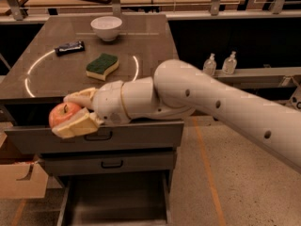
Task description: Place apple into bottom drawer
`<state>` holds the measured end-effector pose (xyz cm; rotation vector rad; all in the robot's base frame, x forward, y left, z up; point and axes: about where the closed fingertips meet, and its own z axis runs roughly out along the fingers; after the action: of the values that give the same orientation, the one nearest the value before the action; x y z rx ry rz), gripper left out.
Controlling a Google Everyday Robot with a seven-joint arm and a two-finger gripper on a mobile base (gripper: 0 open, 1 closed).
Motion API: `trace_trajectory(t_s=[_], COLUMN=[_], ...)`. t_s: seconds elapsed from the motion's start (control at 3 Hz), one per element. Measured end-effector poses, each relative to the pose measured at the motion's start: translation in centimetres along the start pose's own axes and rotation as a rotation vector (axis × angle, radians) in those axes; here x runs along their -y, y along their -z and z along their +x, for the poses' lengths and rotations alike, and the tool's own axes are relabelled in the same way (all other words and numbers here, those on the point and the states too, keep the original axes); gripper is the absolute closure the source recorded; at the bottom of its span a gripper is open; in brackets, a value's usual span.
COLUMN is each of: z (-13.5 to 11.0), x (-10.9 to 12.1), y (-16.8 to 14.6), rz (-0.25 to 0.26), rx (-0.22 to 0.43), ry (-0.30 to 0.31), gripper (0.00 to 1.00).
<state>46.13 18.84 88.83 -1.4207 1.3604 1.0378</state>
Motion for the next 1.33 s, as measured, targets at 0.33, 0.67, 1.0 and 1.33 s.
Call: trace_trajectory(t_s=[0.33, 0.67, 1.0, 1.33], z=[3.4, 9.0, 9.0, 11.3], x=[-1.3, -1.2, -1.2, -1.8], y=[-1.4, -1.8, -1.8, -2.2], rz=[0.058, 0.111, 0.112, 0.131], rx=[-0.052, -0.145, -0.144, -0.181], ry=[0.008, 0.041, 0.041, 0.006], gripper=[1.00, 1.00, 1.00, 1.00])
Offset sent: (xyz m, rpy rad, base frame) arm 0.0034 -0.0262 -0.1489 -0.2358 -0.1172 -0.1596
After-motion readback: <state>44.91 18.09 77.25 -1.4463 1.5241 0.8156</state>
